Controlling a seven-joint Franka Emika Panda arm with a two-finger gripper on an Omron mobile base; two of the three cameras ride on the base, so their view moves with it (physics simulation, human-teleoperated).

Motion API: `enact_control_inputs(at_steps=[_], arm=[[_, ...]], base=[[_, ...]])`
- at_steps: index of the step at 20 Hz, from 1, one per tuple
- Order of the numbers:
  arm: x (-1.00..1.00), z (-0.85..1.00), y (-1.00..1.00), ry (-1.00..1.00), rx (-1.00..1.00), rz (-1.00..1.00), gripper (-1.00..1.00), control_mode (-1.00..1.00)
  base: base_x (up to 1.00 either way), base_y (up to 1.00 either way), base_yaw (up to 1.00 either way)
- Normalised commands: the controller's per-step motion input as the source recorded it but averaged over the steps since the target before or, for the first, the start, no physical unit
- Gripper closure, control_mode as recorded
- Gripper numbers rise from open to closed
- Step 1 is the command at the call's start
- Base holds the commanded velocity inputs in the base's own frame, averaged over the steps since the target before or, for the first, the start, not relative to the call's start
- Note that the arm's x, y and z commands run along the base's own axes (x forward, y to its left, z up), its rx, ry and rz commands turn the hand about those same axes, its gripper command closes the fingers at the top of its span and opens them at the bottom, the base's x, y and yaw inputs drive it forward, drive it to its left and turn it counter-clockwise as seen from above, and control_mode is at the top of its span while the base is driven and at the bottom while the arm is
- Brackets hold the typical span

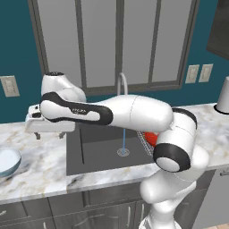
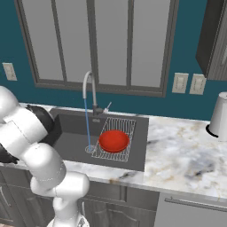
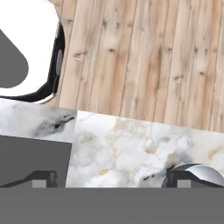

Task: Rinse each bowl for a few seconds and place them down in the sink or on the counter.

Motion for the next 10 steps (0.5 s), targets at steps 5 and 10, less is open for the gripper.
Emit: enact_control_inputs(at_steps=[5,10], arm=[[0.0,-0.25,0.48,0.0,0.0,0.01,-1.0,-1.0],[0.0,-0.3,0.34,0.0,0.01,0.0,-1.0,-1.0]], base=[[0.0,0.0,0.0],[0.0,0.0,0.0]])
